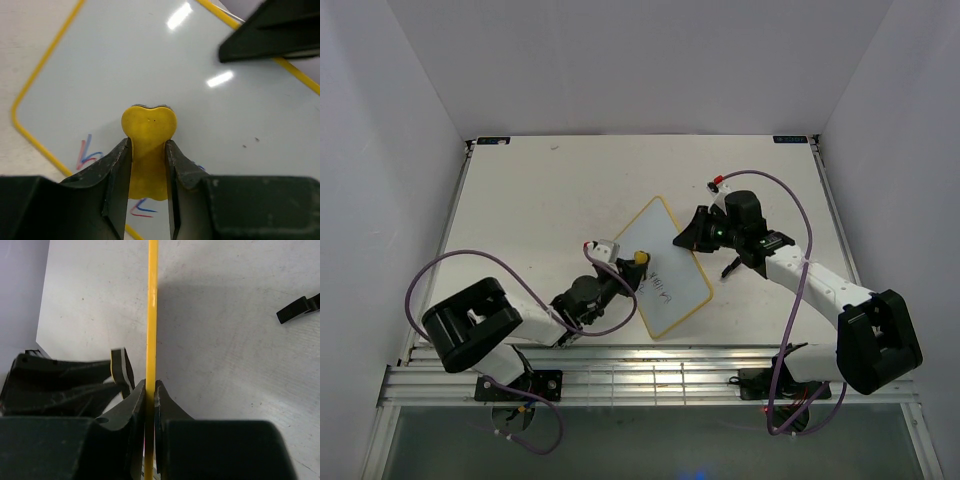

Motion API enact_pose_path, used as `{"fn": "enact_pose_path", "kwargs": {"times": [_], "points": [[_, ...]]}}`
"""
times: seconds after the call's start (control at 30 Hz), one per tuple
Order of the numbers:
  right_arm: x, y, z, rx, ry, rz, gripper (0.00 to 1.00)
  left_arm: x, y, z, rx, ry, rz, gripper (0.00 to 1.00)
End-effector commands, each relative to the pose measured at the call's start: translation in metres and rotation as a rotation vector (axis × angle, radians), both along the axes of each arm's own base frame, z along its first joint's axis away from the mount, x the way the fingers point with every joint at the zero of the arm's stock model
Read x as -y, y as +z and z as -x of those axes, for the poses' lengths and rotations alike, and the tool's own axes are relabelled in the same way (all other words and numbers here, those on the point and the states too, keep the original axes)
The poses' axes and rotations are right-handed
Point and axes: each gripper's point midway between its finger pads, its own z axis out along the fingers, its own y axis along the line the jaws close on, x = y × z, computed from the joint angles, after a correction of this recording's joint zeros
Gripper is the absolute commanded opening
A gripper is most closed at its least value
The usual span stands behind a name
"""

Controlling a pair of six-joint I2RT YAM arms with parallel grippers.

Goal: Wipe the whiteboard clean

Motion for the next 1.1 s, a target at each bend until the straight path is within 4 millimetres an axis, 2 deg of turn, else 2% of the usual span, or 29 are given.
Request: {"fn": "enact_pose_path", "kwargs": {"times": [0.0, 0.07, 0.1, 0.17, 0.2, 0.27, 0.33, 0.37, 0.5, 0.63, 0.7, 0.87, 1.0, 1.07], "points": [[-0.008, 0.016, 0.002, 0.037, 0.038, -0.054, 0.08, -0.027, -0.009, -0.014, -0.056, 0.071, -0.007, 0.01], [-0.008, 0.016, 0.004, 0.037, 0.045, -0.057, 0.08, -0.034, -0.006, -0.020, -0.039, 0.089, 0.017, 0.00], [-0.008, 0.018, 0.004, 0.039, 0.046, -0.060, 0.08, -0.041, -0.014, -0.025, -0.045, 0.101, 0.003, 0.00], [-0.008, 0.019, 0.005, 0.042, 0.049, -0.063, 0.08, -0.041, -0.013, -0.031, -0.025, 0.095, 0.008, 0.00], [-0.008, 0.020, 0.007, 0.042, 0.055, -0.067, 0.08, -0.044, -0.022, -0.037, -0.023, 0.103, -0.024, 0.00], [-0.008, 0.023, 0.010, 0.042, 0.063, -0.073, 0.08, -0.041, -0.020, -0.041, 0.010, 0.083, -0.022, 0.00], [-0.009, 0.025, 0.013, 0.039, 0.080, -0.082, 0.08, -0.041, -0.027, -0.043, 0.015, 0.065, -0.034, 0.00], [-0.010, 0.025, 0.014, 0.037, 0.087, -0.084, 0.08, -0.038, -0.023, -0.043, 0.032, 0.047, -0.020, 0.00], [-0.010, 0.023, 0.021, 0.021, 0.115, -0.087, 0.08, -0.019, -0.020, -0.034, 0.051, -0.068, -0.002, 0.00], [-0.010, 0.025, 0.026, 0.010, 0.117, -0.105, 0.08, -0.011, -0.019, -0.024, 0.057, -0.121, 0.034, 0.00], [-0.010, 0.028, 0.025, 0.015, 0.114, -0.111, 0.08, 0.001, -0.017, -0.010, 0.064, -0.179, 0.045, 0.00], [-0.008, 0.029, 0.022, 0.018, 0.085, -0.108, 0.08, 0.020, -0.016, 0.008, 0.087, -0.206, 0.029, 0.00], [-0.007, 0.020, 0.019, -0.001, 0.072, -0.091, 0.08, 0.037, -0.013, 0.027, 0.099, -0.254, 0.034, 0.00], [-0.008, 0.015, 0.019, -0.009, 0.072, -0.086, 0.08, 0.042, -0.015, 0.031, 0.100, -0.261, 0.020, 0.00]]}}
